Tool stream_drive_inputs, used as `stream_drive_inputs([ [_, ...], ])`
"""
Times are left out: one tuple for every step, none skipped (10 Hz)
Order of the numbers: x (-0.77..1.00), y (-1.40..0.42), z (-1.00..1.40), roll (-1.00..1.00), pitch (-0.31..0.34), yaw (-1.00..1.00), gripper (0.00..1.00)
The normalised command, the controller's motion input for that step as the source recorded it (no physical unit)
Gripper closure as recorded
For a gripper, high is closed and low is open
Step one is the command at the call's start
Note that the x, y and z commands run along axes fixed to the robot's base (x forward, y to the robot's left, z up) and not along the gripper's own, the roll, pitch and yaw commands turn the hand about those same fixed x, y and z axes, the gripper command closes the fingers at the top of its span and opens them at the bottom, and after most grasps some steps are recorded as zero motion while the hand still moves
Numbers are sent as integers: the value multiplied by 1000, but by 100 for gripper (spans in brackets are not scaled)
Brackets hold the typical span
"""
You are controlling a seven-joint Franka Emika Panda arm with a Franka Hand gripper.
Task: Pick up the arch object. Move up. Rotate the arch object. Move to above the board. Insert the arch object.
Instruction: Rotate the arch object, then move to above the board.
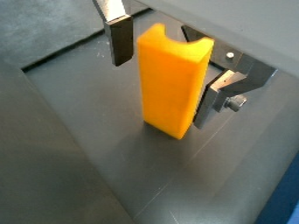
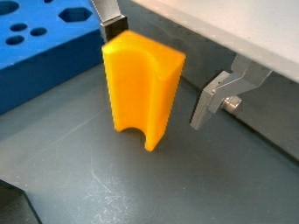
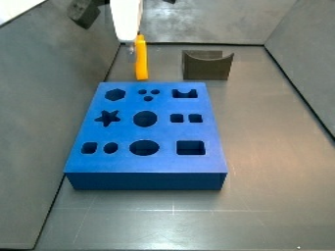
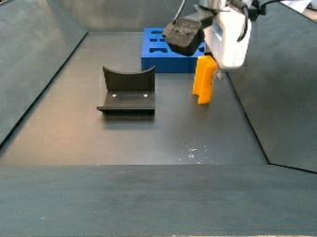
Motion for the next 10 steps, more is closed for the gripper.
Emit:
stream_drive_inputs([
  [0, 0, 0, 0, 0, 0, 100],
  [121, -26, 1000, 4, 46, -38, 100],
  [120, -26, 1000, 4, 52, -38, 100],
  [113, -26, 1000, 6, 80, -36, 100],
  [107, -24, 1000, 15, 100, -30, 100],
  [104, -23, 1000, 23, 99, -28, 100],
  [98, -22, 1000, 34, 96, -25, 100],
  [96, -21, 1000, 40, 95, -25, 100],
  [92, -19, 1000, 51, 96, -23, 100],
  [88, -19, 1000, 58, 98, -23, 100],
])
